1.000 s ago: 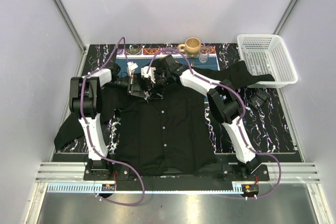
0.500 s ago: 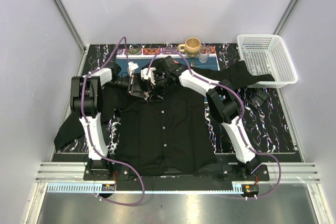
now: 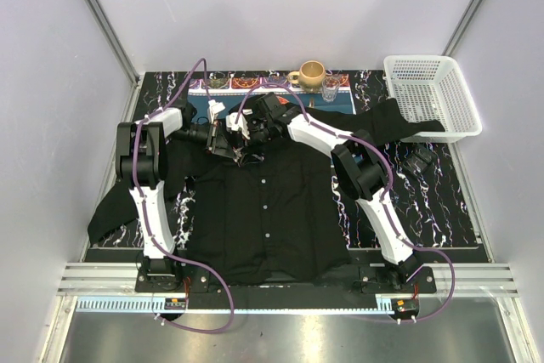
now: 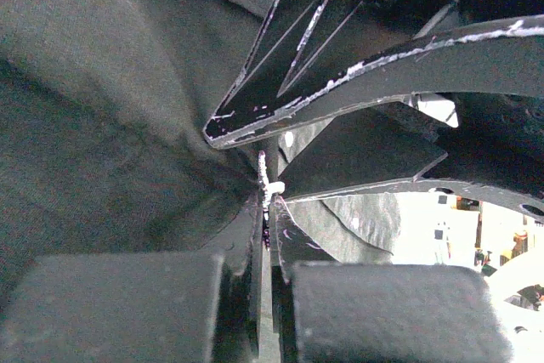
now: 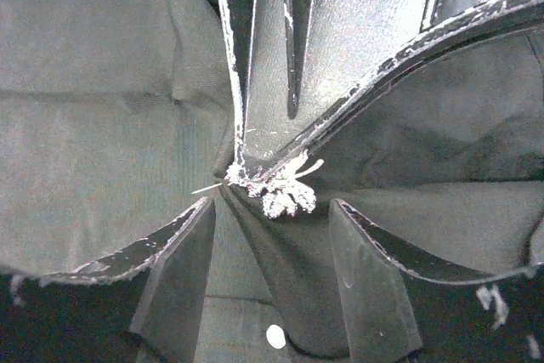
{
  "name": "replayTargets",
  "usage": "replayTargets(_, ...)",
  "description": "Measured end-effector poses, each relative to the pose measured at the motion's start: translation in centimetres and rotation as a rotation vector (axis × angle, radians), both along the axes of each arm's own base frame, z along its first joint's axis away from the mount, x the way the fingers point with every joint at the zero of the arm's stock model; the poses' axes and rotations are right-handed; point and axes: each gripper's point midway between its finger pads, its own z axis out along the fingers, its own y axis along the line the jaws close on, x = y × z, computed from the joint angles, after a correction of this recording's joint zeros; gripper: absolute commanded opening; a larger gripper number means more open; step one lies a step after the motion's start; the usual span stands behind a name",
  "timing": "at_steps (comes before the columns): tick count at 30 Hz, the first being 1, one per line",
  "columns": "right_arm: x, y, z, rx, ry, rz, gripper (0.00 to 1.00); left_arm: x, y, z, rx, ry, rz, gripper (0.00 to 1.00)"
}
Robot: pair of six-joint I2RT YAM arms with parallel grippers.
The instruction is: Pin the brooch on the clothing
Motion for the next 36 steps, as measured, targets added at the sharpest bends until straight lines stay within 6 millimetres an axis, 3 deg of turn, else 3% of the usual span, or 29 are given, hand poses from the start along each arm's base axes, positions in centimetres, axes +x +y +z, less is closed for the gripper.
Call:
replayTargets(9,-0.13,0.07,-0.28,-0.002,0.004,0.010,0.39,-0.04,0.03,0.00,0.000,-0.005,-0.008,0.00)
replayTargets(15,0.00,0.13,-0.12,0.000,-0.003,0.010,0.36,-0.20,0.00,0.05,0.000,0.004,-0.010,0.00)
replayTargets(22,0.01,0.11,-0.12,-0.001,-0.001,0.008,0.24,-0.36,0.02,0.07,0.001,0.011,-0.011,0.00)
replayTargets(29,-0.04,-0.07,-0.20,-0.007,0.009,0.005,0.01,-0.44,-0.34,0.01,0.011,0.006,-0.024,0.00)
replayTargets(34,-0.14,-0.10,-0.22,-0.009,0.016,0.003,0.00,-0.44,-0.38,-0.10,0.021,0.003,-0.028,0.25)
replayTargets(36,-0.18,-0.06,-0.17,-0.006,0.019,0.005,0.00,-0.35,-0.33,-0.16,0.026,-0.002,-0.029,0.29)
